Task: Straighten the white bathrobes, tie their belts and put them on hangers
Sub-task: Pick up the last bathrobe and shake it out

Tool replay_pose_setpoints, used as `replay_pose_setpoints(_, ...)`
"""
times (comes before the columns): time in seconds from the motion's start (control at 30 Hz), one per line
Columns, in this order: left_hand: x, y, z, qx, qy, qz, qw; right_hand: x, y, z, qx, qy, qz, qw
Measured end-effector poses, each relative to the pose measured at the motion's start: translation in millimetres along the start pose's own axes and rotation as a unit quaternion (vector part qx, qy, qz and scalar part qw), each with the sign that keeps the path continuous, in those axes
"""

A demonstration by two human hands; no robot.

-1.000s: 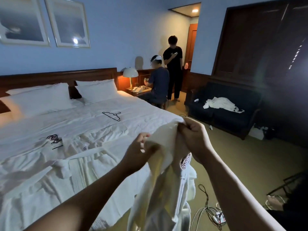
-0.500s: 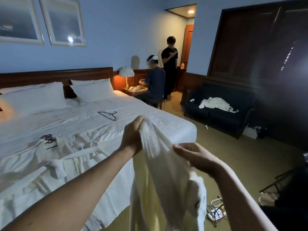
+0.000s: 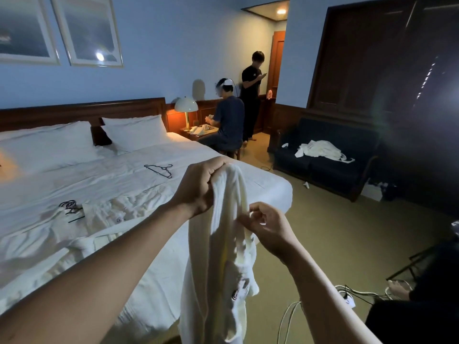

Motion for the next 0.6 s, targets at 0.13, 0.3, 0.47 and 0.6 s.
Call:
replay_pose_setpoints(0.13,-11.4,10.6,7.0,-0.020,0.001,0.002,1.000,3.9,-9.5,-23.1,0.164,0.088,-0.082,0.979)
replay_pose_setpoints(0.3,-15.5,12.8,16.3,0.020,0.002,-0.031,0.999,15.1,-17.3,-26.9,0.003,0.025,-0.069,0.997)
replay_pose_setpoints(0.47,-31.9,47.8,22.6,0.097,0.068,-0.047,0.992,16.8,4.4,31.2,-0.035,-0.111,-0.025,0.993)
replay_pose_setpoints(0.6,-55.8,83.3,-24.6,0.131,0.236,0.055,0.961,16.1,36.5,37.6,-0.041,-0.099,0.024,0.994)
Point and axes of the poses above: each hand's wrist, its own x-axis towards the middle knuckle, its own z-axis out of the back of the hand, y = z × x, the point moved 9 cm from there along x, towards the middle knuckle, and after that the axes turned 3 degrees about y, right-handed, at the moved point
